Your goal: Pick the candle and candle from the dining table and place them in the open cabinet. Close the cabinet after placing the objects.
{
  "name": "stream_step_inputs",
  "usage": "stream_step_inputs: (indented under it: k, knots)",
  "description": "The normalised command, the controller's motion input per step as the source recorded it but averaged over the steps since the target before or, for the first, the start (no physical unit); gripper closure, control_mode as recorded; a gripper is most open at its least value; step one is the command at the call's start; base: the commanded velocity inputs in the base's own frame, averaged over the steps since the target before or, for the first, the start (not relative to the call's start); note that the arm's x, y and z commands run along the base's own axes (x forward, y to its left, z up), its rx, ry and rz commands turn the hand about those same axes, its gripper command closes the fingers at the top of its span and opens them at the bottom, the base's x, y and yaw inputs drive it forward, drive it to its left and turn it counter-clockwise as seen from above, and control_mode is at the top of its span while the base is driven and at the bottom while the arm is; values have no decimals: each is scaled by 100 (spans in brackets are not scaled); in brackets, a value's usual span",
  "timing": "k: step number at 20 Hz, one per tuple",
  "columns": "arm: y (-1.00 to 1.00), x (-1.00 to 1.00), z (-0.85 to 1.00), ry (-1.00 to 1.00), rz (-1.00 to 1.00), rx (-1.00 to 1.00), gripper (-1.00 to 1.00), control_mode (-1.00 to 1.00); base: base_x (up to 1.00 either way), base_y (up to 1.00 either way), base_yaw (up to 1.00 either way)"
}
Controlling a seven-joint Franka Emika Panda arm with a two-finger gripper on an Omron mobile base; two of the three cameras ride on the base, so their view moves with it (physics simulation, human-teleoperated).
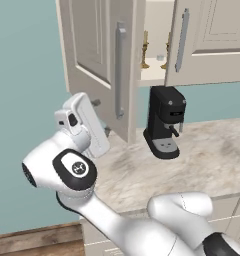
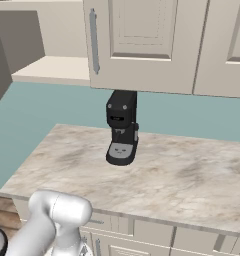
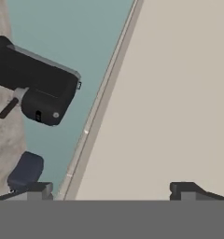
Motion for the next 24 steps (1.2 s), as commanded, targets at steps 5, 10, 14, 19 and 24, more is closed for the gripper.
stream_step_inputs:
  k: [5, 10, 14, 19, 24]
  knots:
    - [-65, 18, 4, -2, 0, 4, -100, -100, 0, 0, 0]
    - [-62, 27, 1, -4, 2, 5, -100, -100, 0, 0, 0]
    - [-56, 38, 7, -4, 5, 4, -100, -100, 0, 0, 0]
    - [-48, 44, 13, -3, 8, 4, -100, -100, 0, 0, 0]
    - [-41, 45, 12, -3, 10, 3, -100, -100, 0, 0, 0]
